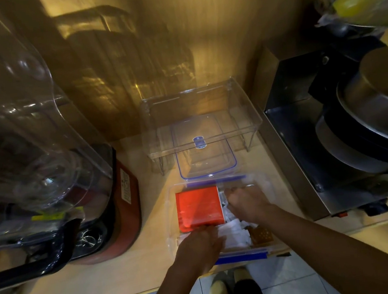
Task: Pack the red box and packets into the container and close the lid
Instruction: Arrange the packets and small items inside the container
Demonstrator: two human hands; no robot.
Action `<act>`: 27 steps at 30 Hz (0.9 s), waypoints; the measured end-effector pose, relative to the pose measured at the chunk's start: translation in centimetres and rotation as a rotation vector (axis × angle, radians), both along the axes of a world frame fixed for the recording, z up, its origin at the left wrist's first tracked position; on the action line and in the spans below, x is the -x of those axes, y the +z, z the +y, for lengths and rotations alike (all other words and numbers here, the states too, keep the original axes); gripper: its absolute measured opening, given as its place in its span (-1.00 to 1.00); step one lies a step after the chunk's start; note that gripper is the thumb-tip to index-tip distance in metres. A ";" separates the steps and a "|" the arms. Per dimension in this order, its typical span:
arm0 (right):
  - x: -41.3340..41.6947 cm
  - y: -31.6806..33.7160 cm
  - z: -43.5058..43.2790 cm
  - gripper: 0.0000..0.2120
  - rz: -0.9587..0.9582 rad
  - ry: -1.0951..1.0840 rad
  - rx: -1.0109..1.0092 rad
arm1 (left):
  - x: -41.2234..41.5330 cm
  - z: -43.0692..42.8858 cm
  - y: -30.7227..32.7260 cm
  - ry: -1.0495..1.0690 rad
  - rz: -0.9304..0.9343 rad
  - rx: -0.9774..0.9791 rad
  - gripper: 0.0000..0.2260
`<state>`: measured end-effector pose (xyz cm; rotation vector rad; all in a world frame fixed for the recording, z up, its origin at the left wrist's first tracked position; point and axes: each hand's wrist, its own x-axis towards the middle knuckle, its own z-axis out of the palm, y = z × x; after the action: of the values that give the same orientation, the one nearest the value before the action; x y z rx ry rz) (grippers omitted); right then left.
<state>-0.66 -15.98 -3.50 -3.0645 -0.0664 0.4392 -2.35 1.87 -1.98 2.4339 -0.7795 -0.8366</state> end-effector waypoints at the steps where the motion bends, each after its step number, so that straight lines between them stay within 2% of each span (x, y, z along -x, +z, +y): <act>1: -0.1 -0.3 0.0 -0.72 0.000 0.003 0.007 | 0.0 0.0 0.2 -0.004 0.002 -0.006 -0.75; 8: 0.0 -1.0 -0.1 -0.69 -0.044 0.104 0.007 | 0.1 0.0 1.0 0.019 -0.030 0.049 -0.75; 11: 0.3 -0.7 -0.3 -0.68 -0.102 0.055 -0.072 | 0.1 -0.3 1.6 0.052 -0.042 0.126 -0.77; 13: 0.4 0.2 -0.4 -0.75 -0.155 -0.114 -0.211 | -0.1 -0.7 1.9 0.095 -0.084 0.180 -0.79; 16: 0.6 2.0 -0.2 -0.88 -0.200 -0.435 -0.625 | -0.5 -1.8 2.0 0.172 -0.157 0.246 -0.77; 18: 0.7 3.2 0.0 -0.84 -0.200 -0.541 -0.881 | -0.7 -2.7 2.0 0.225 -0.172 0.302 -0.70; 21: 1.1 4.6 0.7 -0.75 -0.138 -0.600 -1.134 | -1.1 -4.0 2.3 0.308 -0.130 0.396 -0.56; 23: 1.3 4.9 1.4 -0.73 -0.075 -0.626 -1.239 | -1.3 -4.4 2.6 0.369 -0.089 0.462 -0.54; 27: 1.8 5.1 2.1 -0.71 -0.052 -0.519 -1.240 | -1.9 -4.2 2.9 0.417 0.059 0.520 -0.76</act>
<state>-2.43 -13.86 1.55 -1.7702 0.3203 0.1592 -0.41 -2.32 0.88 1.9884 -0.3795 -0.4674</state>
